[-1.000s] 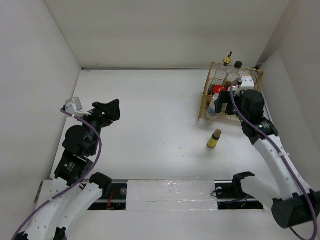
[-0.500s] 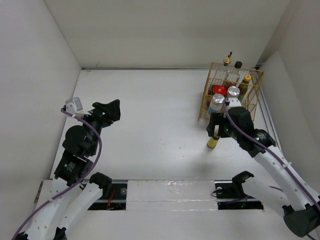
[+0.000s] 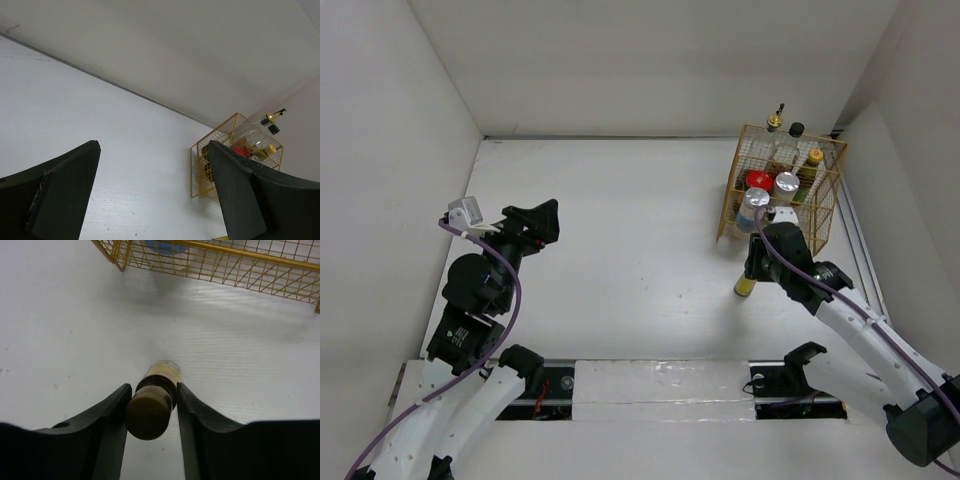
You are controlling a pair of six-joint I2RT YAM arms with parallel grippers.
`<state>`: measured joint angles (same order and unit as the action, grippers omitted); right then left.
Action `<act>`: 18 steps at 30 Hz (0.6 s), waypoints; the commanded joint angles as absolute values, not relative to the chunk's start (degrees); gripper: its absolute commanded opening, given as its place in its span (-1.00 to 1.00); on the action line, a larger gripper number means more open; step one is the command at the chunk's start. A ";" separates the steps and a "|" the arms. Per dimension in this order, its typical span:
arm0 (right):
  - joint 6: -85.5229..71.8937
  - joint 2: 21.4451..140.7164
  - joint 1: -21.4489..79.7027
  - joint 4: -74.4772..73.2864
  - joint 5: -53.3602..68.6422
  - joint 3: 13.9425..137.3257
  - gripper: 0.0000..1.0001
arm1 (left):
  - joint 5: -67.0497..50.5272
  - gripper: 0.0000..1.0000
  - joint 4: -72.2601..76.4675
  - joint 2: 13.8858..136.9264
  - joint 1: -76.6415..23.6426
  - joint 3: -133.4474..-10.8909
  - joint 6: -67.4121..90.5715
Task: Organize the condiment bottles
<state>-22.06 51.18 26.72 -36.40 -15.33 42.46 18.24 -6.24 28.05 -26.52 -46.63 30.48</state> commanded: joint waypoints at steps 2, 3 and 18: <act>-22.76 50.89 27.25 -29.80 -19.69 40.44 -0.28 | 18.11 0.71 -3.87 28.21 -26.54 -47.37 29.71; -22.76 51.41 27.25 -29.10 -19.69 40.43 -0.35 | 18.11 0.71 -3.87 28.21 -26.54 -47.37 29.71; -11.70 50.44 20.93 -26.91 -30.68 65.03 -0.49 | 16.96 0.71 -3.87 29.27 -26.54 -47.37 29.71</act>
